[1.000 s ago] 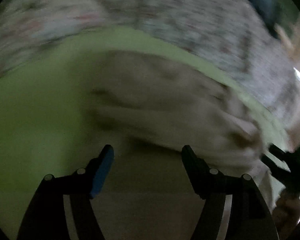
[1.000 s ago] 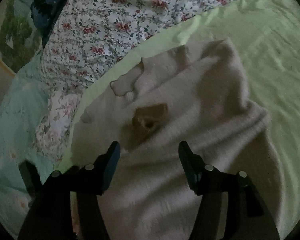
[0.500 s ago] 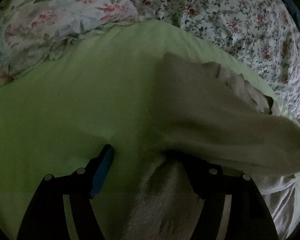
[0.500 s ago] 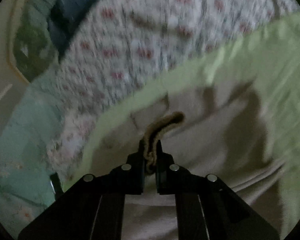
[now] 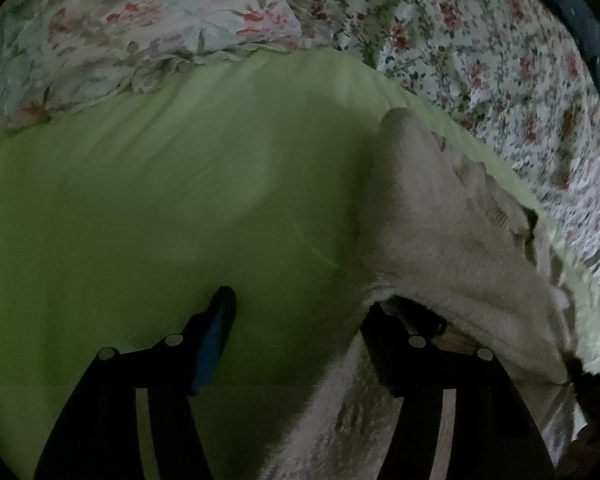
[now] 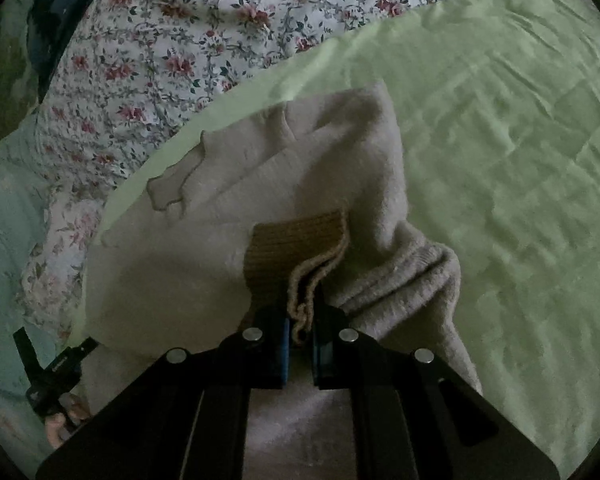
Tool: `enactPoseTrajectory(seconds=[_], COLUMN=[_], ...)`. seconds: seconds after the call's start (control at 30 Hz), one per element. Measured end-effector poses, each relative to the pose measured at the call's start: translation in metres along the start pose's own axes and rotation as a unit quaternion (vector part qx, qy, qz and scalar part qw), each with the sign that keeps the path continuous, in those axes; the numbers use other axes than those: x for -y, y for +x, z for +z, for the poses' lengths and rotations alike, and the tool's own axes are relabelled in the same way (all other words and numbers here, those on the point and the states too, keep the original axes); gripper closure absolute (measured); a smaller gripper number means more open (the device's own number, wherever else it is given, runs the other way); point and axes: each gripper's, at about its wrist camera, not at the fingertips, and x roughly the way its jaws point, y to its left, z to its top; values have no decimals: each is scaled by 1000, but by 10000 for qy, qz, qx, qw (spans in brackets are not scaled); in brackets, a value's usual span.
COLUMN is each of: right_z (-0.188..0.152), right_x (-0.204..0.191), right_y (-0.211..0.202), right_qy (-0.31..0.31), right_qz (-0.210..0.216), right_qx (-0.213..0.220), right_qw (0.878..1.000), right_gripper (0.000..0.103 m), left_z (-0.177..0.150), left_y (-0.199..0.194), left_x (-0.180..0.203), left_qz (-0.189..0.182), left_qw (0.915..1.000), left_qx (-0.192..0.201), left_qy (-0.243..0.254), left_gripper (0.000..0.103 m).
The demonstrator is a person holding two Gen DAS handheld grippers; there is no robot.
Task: Fold small clothes
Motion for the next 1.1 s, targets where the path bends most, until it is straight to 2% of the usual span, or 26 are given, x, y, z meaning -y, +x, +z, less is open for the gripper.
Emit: enactPoseTrajectory(seconds=[0.13, 0.23, 0.27, 0.3, 0.37, 0.53, 0.63, 0.8, 0.93, 1.1], right_z=[-3, -4, -5, -7, -10, -21, -36, -70, -94, -119], right_x=[6, 0, -4, -8, -12, -8, 0, 15, 24, 35], right_y=[-2, -17, -26, -31, -42, -65, -84, -112, -135, -156], right_qy=[116, 151, 86, 29, -64, -37, -49, -107, -96, -165], right_qz=[-130, -320, -344, -337, -402, -255, -260, -234, -89, 49], right_qx=[-126, -54, 59, 137, 242, 214, 171, -9, -31, -157], right_qw=[9998, 9994, 9994, 9993, 9989, 9994, 9995, 9997, 9999, 9997], right_gripper=[94, 76, 66, 60, 56, 54, 48, 46, 44, 41], left_z=[-2, -3, -2, -2, -2, -6, -18, -54, -92, -137], left_y=[-3, -3, -2, -2, -2, -13, -32, -75, -106, -135], left_x=[-6, -7, -7, -8, -9, -13, -19, -30, -39, -49], left_qz=[-129, -152, -161, -170, -208, -240, -471, -1051, -1328, -1569], left_qw=[9998, 9997, 9997, 9996, 9995, 9994, 9984, 9929, 9865, 9763], left_qx=[67, 89, 78, 65, 42, -119, -274, -542, -858, -1309], left_qy=[-142, -172, -184, -192, -220, -219, -146, 109, 421, 718], left_gripper=[41, 41, 41, 41, 41, 43, 43, 38, 31, 28])
